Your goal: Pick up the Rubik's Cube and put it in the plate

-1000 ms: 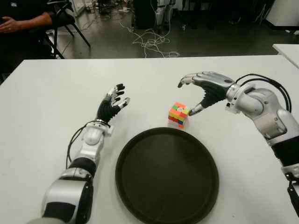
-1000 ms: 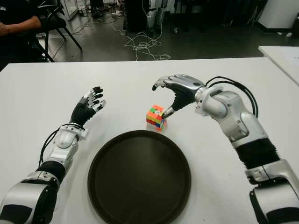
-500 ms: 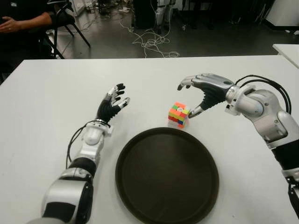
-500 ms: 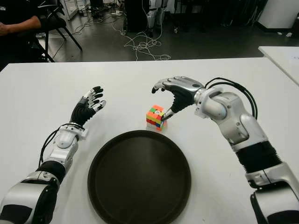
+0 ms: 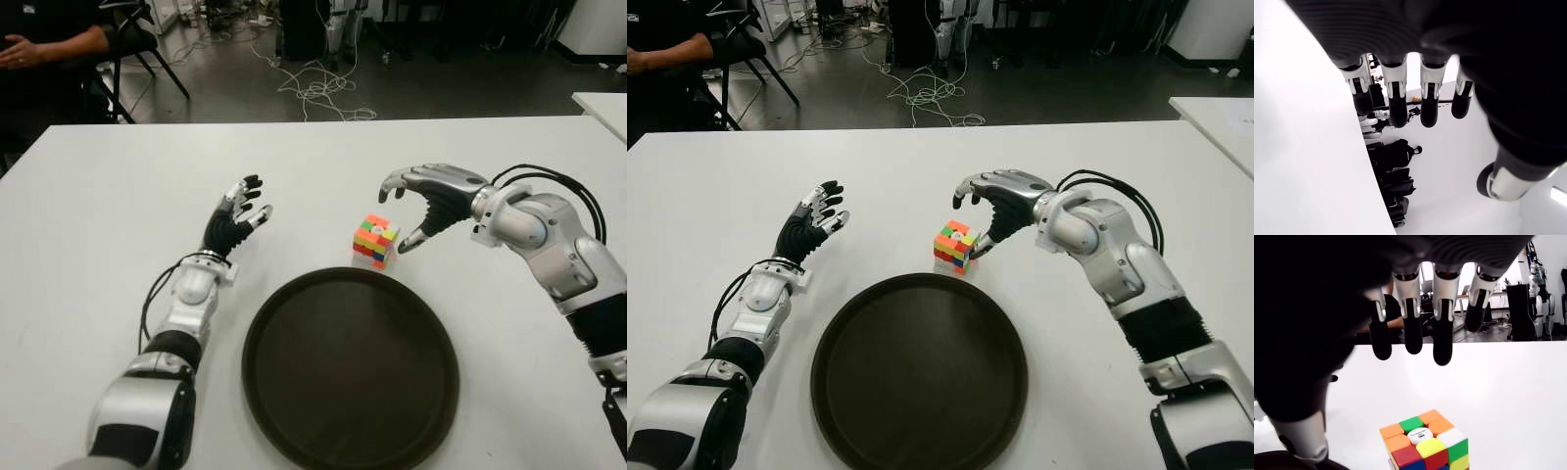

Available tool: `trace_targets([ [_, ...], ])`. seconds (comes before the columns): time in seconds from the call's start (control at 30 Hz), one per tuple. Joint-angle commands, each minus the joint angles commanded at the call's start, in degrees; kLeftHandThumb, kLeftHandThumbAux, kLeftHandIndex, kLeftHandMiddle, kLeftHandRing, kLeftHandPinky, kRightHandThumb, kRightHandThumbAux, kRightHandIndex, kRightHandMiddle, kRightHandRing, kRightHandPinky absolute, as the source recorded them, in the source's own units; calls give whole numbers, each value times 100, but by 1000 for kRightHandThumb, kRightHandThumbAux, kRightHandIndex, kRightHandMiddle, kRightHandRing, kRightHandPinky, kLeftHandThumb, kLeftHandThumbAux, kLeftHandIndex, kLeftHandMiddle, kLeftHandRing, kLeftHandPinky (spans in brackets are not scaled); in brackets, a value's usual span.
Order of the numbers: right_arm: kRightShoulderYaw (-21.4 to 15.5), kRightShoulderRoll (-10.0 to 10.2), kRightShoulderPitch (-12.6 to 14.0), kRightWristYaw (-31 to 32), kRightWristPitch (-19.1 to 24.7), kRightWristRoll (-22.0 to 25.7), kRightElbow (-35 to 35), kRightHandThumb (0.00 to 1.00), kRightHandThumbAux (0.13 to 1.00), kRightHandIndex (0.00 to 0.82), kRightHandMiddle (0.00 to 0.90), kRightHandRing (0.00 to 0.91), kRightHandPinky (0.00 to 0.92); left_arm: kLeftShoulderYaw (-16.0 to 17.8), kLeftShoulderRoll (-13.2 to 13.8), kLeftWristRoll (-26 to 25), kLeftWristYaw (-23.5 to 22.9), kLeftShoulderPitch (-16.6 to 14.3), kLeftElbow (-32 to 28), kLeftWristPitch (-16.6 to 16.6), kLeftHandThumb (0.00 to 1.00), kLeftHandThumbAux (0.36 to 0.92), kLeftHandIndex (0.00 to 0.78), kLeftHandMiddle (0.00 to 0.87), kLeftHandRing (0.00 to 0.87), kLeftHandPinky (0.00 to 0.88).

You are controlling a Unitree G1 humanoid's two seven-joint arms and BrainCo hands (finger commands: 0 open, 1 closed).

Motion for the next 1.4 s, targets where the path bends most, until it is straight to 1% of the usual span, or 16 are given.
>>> trace_targets([
  [0.17, 7, 72, -22, -114, -28, -19, 134, 0, 739, 281, 299, 290, 254, -3, -7, 2, 15, -2, 2, -3, 0, 659, 107, 142, 94, 59],
  [0.3, 67, 177, -91, -300, -57, -102, 394, 0, 735, 247, 274, 267, 230, 2, -9, -5, 24, -1, 12, -5, 0, 658, 106, 140, 91, 61],
  [0.47, 152, 270, -209, -467, -99, -198, 687, 0, 725, 190, 206, 204, 175, -17, 2, 61, 179, -8, 45, -37, 0, 640, 128, 144, 90, 68],
  [0.67, 231, 398, -338, -683, -232, -257, 1102, 0, 724, 161, 171, 169, 134, -47, 7, 112, 330, -18, 73, -106, 0, 621, 137, 140, 84, 64],
  [0.8, 404, 709, -424, -1200, -292, -418, 1804, 0, 713, 141, 147, 141, 101, 20, -36, 18, 342, -15, 89, -155, 0, 629, 140, 150, 93, 66],
  [0.87, 454, 764, -493, -1348, -351, -455, 2061, 0, 709, 136, 139, 132, 93, 34, -46, 1, 337, -18, 96, -159, 0, 628, 134, 148, 92, 69],
  [0.97, 572, 909, -720, -1787, -562, -579, 2940, 0, 708, 140, 140, 137, 112, 64, -67, -33, 340, -21, 101, -148, 0, 624, 129, 145, 89, 66],
  [1.03, 639, 980, -819, -1980, -654, -634, 3317, 0, 708, 143, 142, 142, 127, 68, -72, -30, 364, -23, 103, -139, 0, 623, 127, 143, 88, 63],
  [1.2, 742, 1072, -880, -2066, -679, -690, 3564, 0, 706, 158, 156, 162, 153, 17, -48, 67, 491, -28, 115, -122, 0, 627, 133, 146, 86, 50],
  [1.3, 769, 1078, -907, -2087, -726, -666, 3633, 0, 705, 160, 160, 166, 158, 8, -49, 74, 511, -28, 119, -136, 0, 628, 136, 148, 86, 46],
  [1.4, 773, 1069, -884, -2051, -787, -618, 3588, 0, 705, 181, 191, 199, 198, 11, -54, 64, 514, -25, 119, -160, 0, 631, 145, 148, 84, 53],
])
